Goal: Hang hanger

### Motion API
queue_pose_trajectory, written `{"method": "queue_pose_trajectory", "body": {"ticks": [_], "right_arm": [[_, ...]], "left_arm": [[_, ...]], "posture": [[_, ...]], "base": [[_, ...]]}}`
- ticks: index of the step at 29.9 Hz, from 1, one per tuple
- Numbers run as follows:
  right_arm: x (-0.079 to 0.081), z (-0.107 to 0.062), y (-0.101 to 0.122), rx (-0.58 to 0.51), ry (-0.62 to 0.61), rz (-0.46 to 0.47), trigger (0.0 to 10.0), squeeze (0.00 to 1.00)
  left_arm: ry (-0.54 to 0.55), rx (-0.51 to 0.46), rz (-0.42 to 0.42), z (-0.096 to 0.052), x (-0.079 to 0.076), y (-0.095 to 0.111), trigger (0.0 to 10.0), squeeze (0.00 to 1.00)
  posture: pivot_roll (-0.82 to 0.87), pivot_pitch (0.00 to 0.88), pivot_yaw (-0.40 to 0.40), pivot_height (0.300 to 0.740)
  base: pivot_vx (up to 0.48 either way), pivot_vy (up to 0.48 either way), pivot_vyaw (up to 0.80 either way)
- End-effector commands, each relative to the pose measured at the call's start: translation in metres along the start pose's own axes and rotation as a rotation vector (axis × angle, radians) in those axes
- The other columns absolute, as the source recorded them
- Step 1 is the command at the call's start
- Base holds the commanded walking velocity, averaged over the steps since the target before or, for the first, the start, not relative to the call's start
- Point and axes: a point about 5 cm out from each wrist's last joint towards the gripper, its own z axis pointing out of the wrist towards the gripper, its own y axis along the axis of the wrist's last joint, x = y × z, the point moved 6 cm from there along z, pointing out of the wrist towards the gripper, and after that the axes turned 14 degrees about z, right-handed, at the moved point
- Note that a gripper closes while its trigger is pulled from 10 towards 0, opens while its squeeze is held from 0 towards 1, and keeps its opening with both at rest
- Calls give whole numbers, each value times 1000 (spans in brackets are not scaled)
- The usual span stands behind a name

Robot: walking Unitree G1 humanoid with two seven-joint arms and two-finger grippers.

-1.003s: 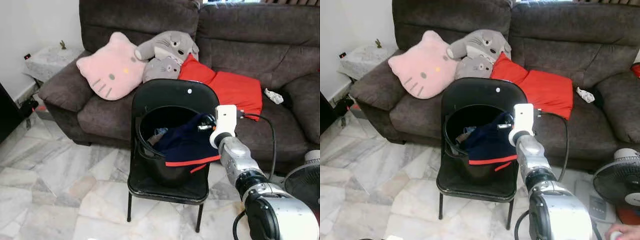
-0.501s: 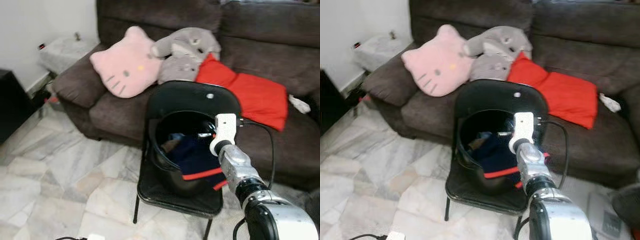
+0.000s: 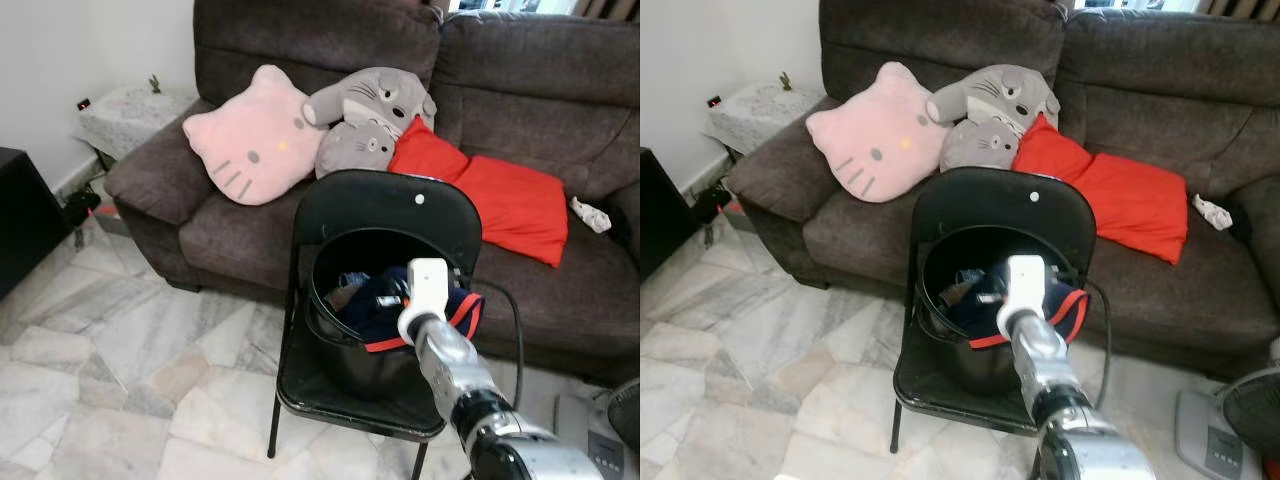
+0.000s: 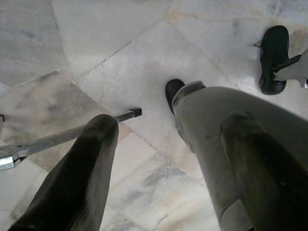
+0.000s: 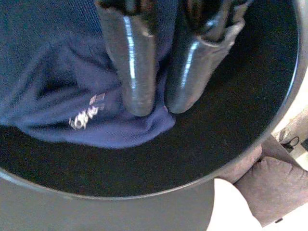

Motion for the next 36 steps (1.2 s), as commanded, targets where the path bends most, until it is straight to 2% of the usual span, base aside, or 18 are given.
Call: {"method": "queue_pose_trajectory", "body": {"ticks": [1, 8, 14, 16, 17, 21, 23, 24, 25, 26, 27, 28, 29, 30, 31, 32, 33, 36], "right_arm": [[0, 0, 2, -12, 2, 0, 10000, 1000], [-2, 0, 16, -71, -5, 11, 10000, 1000], [-4, -3, 43, -201, -25, 43, 10000, 1000], [-2, -7, 55, -277, -17, 60, 10000, 1000], [2, -12, 66, -351, 9, 77, 10000, 1000], [5, -22, 79, -447, 23, 105, 10000, 1000], [-5, -42, 87, -563, -27, 164, 10000, 1000], [-5, -42, 87, -563, -27, 164, 10000, 1000], [-15, -53, 87, -601, -70, 198, 10000, 1000], [-25, -63, 83, -626, -123, 209, 10000, 827], [-36, -73, 75, -635, -174, 216, 10000, 125], [-36, -73, 75, -635, -174, 216, 10000, 125], [-48, -83, 63, -628, -228, 223, 10000, 0], [-60, -88, 47, -595, -274, 247, 10000, 0], [-60, -88, 47, -595, -274, 247, 10000, 0], [-70, -93, 32, -563, -313, 277, 10000, 0], [-70, -93, 32, -563, -313, 277, 10000, 0], [-87, -95, 1, -481, -361, 360, 10000, 0]], "left_arm": [[-16, 22, 23, 0, -4, -6, 10000, 0], [-16, 24, 25, 0, -4, -6, 10000, 0], [-11, 27, 29, 0, -4, -7, 10000, 0], [-9, 28, 31, 0, -4, -7, 10000, 0], [-7, 29, 32, 0, -4, -7, 10000, 0], [-7, 30, 32, 0, -4, -7, 10000, 0], [-3, 31, 30, 0, -4, -8, 10000, 0], [-3, 31, 30, 0, -4, -8, 10000, 0], [-1, 31, 29, 0, -4, -8, 10000, 0], [2, 32, 29, 0, -4, -8, 10000, 0], [5, 33, 29, 0, -4, -8, 10000, 0], [5, 33, 29, 0, -4, -8, 10000, 0], [7, 34, 30, 0, -3, -8, 10000, 0], [8, 34, 32, 0, -3, -8, 10000, 0], [8, 34, 32, 0, -3, -8, 10000, 0], [8, 34, 35, 0, -3, -7, 10000, 0], [8, 34, 35, 0, -3, -7, 10000, 0], [12, 33, 41, 0, -2, -7, 10000, 0]], "posture": [[-80, 114, 19, 740], [-84, 115, 18, 740], [-87, 116, 17, 740], [-96, 118, 14, 740], [-99, 119, 13, 740], [-104, 118, 4, 740], [-106, 117, -3, 740], [-106, 117, -3, 740], [-107, 117, -5, 740], [-110, 117, -7, 740], [-122, 118, -7, 740], [-122, 118, -7, 740], [-128, 116, -7, 740], [-130, 114, -5, 740], [-130, 114, -5, 740], [-129, 110, -4, 740], [-129, 110, -4, 740], [-132, 99, -6, 740]], "base": [[0, 0, 0], [0, 0, 0], [0, 0, 0], [0, 0, 0], [0, 0, 0], [0, 0, 0], [0, 0, 0], [0, 0, 0], [0, 0, 0], [0, 0, 0], [0, 0, 0], [0, 0, 0], [0, 0, 0], [0, 0, 0], [0, 0, 0], [0, 0, 0], [0, 0, 0], [0, 0, 0]]}}
